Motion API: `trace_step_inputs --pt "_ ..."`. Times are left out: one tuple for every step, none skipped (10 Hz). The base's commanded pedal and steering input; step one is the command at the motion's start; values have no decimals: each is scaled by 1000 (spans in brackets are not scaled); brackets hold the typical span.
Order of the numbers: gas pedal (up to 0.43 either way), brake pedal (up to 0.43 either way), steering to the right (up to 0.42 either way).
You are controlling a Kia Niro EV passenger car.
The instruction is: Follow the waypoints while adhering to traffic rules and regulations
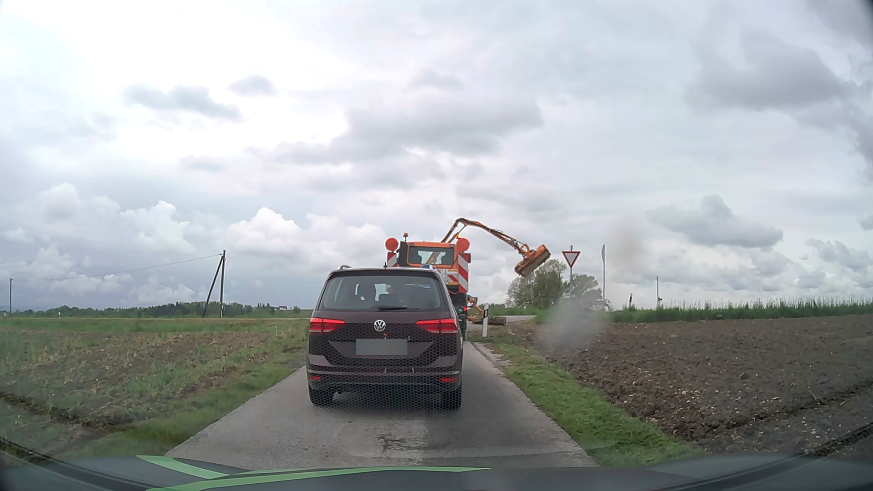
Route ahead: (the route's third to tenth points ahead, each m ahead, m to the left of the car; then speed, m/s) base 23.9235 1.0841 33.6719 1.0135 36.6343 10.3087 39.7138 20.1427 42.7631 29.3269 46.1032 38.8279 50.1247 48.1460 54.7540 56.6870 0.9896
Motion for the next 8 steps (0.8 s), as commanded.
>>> trace_step_inputs --pt "0 0 -8" --pt "0 0 -8" --pt "0 0 -8" --pt "0 0 -8" --pt "0 0 -8" --pt "0 0 -8" --pt "0 0 -8" --pt "0 0 -10"
